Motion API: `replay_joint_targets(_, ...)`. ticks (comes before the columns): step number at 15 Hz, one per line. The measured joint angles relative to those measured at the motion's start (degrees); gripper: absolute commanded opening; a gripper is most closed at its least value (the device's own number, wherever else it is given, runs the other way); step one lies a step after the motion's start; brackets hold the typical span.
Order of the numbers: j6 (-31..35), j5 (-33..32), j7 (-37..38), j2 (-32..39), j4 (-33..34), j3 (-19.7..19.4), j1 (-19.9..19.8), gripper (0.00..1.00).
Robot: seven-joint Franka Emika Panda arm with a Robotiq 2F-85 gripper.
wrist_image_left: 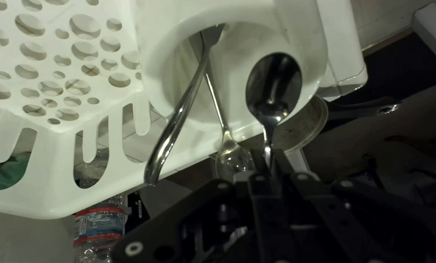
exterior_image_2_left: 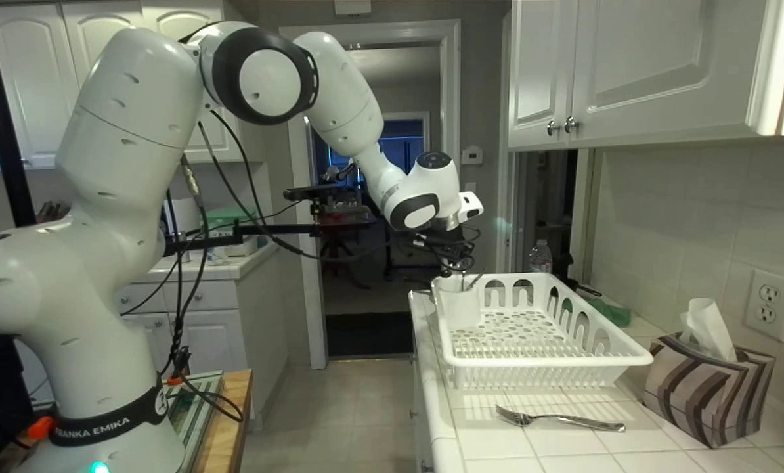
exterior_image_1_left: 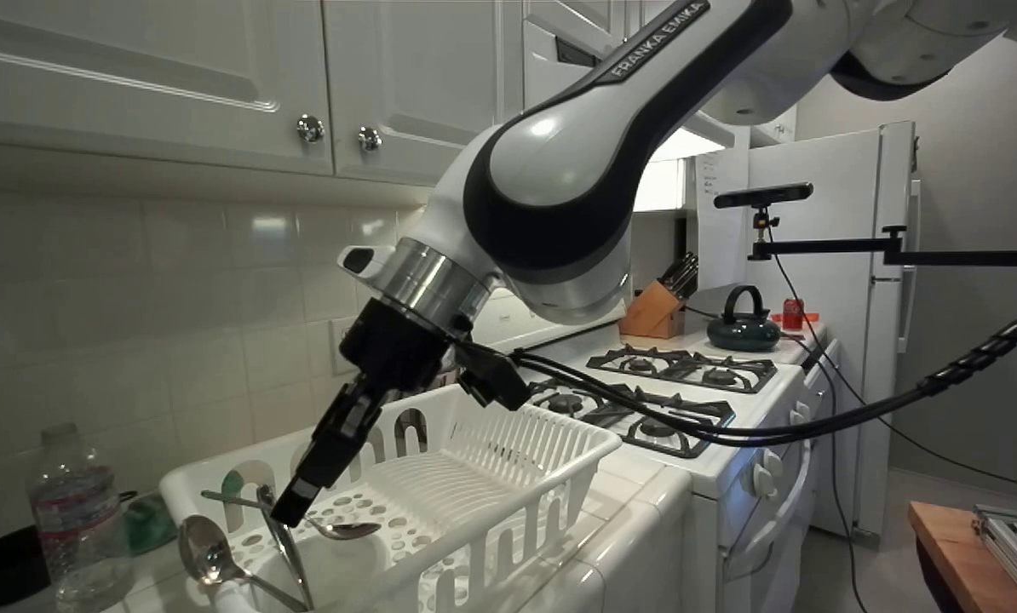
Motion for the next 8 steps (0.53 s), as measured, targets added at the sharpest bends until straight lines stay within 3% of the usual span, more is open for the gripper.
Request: replay_joint_targets(8, 3.98, -2.07, -0.83, 5.95, 4.01, 2.08, -0.58, 0.02)
